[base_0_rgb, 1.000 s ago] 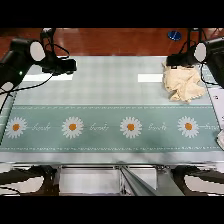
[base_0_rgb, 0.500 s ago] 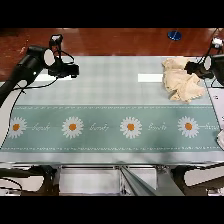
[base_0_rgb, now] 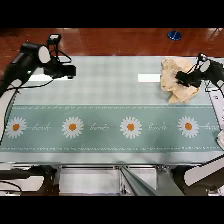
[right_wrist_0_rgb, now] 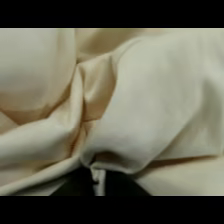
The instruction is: Fold the shirts.
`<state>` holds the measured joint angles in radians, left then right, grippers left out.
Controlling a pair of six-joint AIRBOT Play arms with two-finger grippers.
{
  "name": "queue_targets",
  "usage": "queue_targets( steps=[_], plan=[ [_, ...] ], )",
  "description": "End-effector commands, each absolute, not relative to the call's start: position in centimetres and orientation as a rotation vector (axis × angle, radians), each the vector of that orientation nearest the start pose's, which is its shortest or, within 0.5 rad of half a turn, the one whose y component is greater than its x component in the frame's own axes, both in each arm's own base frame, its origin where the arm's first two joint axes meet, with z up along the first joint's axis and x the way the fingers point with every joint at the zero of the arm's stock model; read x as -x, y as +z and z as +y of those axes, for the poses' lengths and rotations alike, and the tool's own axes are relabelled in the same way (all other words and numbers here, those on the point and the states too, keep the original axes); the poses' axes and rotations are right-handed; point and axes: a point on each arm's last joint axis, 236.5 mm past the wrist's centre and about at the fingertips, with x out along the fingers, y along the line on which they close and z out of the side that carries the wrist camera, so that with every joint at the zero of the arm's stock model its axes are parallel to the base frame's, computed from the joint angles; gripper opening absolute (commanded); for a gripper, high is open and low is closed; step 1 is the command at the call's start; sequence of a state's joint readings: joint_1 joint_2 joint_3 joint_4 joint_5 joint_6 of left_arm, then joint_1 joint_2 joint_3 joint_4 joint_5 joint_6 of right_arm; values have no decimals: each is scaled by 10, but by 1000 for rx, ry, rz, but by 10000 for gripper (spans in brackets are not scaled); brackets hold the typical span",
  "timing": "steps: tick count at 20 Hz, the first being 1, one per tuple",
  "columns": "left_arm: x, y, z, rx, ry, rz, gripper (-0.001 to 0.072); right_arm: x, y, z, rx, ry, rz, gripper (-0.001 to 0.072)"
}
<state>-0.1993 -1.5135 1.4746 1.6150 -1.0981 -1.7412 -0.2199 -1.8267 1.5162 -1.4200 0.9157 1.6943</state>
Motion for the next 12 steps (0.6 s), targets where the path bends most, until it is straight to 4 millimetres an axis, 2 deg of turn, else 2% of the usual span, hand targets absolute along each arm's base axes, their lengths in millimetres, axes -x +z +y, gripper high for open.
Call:
queue_targets(
  steps=[1, 3, 5, 6, 8, 9, 10, 12],
  plan=[
    [-438, 79, -57, -13, -40, 1133, 506, -532, -12, -53, -375, -22, 1092, 28],
    [-411, 113, -49, 4, -35, 1073, 506, -547, 86, -45, -352, 33, 878, 27],
    [-378, 124, -59, 43, -80, 1020, 506, -544, 199, -31, -324, 100, 631, 27],
    [-361, 121, -64, 75, -103, 999, 506, -533, 255, -23, -287, 129, 515, 27],
    [-330, 112, -76, 186, -123, 963, 506, -500, 345, 0, -197, 177, 340, 27],
    [-319, 110, -80, 236, -133, 927, 506, -480, 382, 13, -163, 205, 268, 27],
    [-312, 109, -81, 274, -132, 888, 506, -463, 410, 26, -141, 230, 213, 27],
    [-303, 103, -78, 299, -125, 842, 506, -429, 451, 51, -103, 286, 128, 27]
  ],
)
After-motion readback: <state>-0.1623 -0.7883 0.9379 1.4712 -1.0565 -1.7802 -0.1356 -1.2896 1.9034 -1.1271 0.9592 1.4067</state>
